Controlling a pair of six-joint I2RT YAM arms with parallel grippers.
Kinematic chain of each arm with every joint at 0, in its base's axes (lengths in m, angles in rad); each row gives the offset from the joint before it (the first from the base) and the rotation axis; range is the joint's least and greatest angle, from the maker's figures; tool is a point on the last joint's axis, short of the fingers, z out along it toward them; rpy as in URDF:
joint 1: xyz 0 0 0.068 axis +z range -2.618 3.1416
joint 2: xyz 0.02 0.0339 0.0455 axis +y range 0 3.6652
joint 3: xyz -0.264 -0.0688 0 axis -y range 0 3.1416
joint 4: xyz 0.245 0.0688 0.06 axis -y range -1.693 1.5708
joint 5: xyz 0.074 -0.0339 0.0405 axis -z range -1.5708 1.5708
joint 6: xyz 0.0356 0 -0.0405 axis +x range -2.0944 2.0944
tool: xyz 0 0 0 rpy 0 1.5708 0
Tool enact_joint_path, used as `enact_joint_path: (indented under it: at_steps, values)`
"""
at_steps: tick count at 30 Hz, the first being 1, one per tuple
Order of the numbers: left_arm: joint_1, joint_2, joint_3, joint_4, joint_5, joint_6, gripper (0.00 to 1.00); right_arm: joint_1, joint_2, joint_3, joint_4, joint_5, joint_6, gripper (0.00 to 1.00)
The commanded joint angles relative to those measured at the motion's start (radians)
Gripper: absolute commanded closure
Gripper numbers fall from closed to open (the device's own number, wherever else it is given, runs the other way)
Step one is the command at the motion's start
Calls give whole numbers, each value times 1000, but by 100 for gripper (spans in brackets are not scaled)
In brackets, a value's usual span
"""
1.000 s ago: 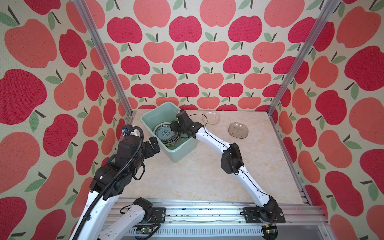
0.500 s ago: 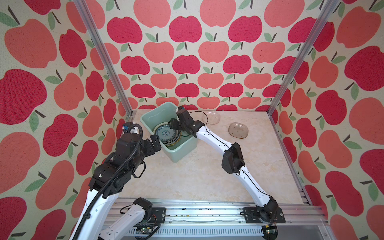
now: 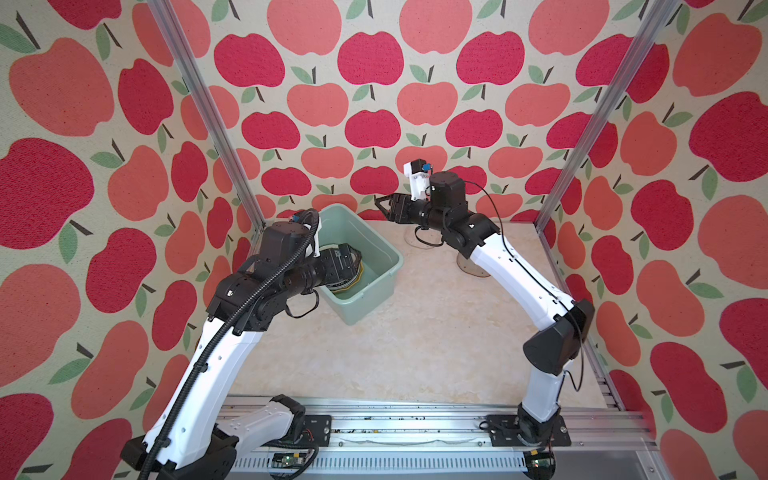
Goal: Place the plates into the plastic bin on the countertop
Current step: 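Open the right gripper and lift it out of the bin, then move the right gripper to the larger clear glass plate and grip its rim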
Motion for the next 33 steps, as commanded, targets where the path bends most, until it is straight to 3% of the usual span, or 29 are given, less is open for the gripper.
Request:
enact_joint_path:
  at_steps: [1,6,11,20,33]
  values:
    - [-81,69,71,-11,-40,28,1,-78,-96,-174,-14,-78,-6,42]
    - [-198,187,120,50,-99,37,1,-227,-225,-365,-47,-141,39,43]
    - [-268,292,165,93,-137,78,1,-334,-246,-470,-20,-202,87,43]
    - [-309,346,38,271,-215,54,1,-385,-41,-426,41,-219,105,43]
    - [-238,384,60,207,-295,120,1,-410,305,-247,101,-190,75,41]
